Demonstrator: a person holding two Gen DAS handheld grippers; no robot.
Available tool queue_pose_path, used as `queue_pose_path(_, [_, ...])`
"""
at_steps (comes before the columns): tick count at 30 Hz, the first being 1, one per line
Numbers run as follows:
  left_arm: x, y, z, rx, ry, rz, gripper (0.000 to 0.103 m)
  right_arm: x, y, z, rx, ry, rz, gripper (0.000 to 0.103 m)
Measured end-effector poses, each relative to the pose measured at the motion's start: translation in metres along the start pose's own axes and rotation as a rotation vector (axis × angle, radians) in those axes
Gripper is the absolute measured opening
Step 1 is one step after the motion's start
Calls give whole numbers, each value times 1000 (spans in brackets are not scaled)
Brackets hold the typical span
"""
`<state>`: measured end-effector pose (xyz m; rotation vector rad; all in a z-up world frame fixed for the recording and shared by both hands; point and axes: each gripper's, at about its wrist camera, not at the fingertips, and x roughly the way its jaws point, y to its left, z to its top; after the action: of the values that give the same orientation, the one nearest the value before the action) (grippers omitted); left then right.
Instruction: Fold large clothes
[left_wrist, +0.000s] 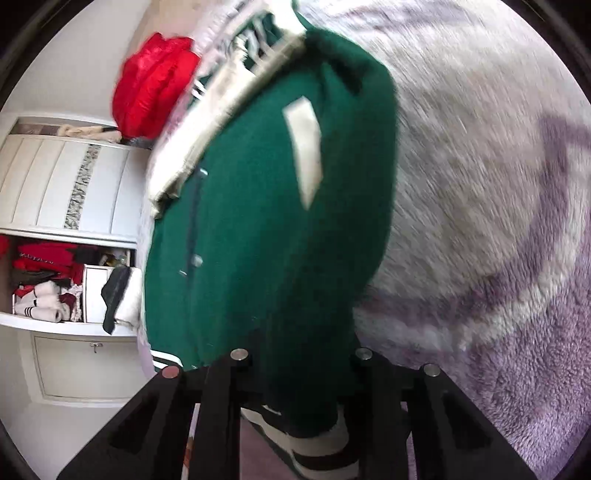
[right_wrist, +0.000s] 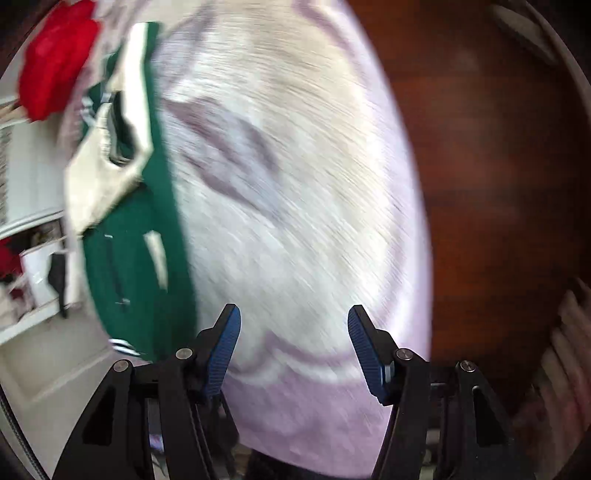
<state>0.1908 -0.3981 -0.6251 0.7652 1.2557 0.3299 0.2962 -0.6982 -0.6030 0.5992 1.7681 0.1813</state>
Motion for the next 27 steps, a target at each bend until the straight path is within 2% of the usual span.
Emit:
queue_pose_path(4, [4,26,11,-66,28,-61,18,22,21,58,-32,14,159,64])
queue_pose_path(5, [4,33,13,-79,29,-57,18,26,25,69,-29,20,194,67])
queue_pose_path(6, [3,38,15,-88,26,-47,18,34,30,83,-26,31,249,74])
queue_pose_path(10, [10,51,20,-98,26,-19,17,63,57,142,-26,57,422,79])
queue_pose_path(13, [19,54,19,-90,32,-29,17,84,81,171,-46,74,474,80])
queue_pose_path(17, [20,61,17,-86,23,-51,17,112,134,200,-89,121,533,80])
queue_pose_path(19, [20,70,16,-89,18,-50,17,123,158,208,-102,125,484,84])
queue_pose_path(22, [18,83,15,-118,11,-62,17,143,184,214,-102,143,409,84])
queue_pose_path(25, [21,104,13,-161,2,-87,17,153,209,212,-120,124,299,82])
queue_pose_path(26, [23,110,12,-176,1,-100,17,153,216,209,-129,106,279,78])
queue_pose_path(27, [25,116,11,-188,0,-113,17,152,221,208,-129,92,259,49])
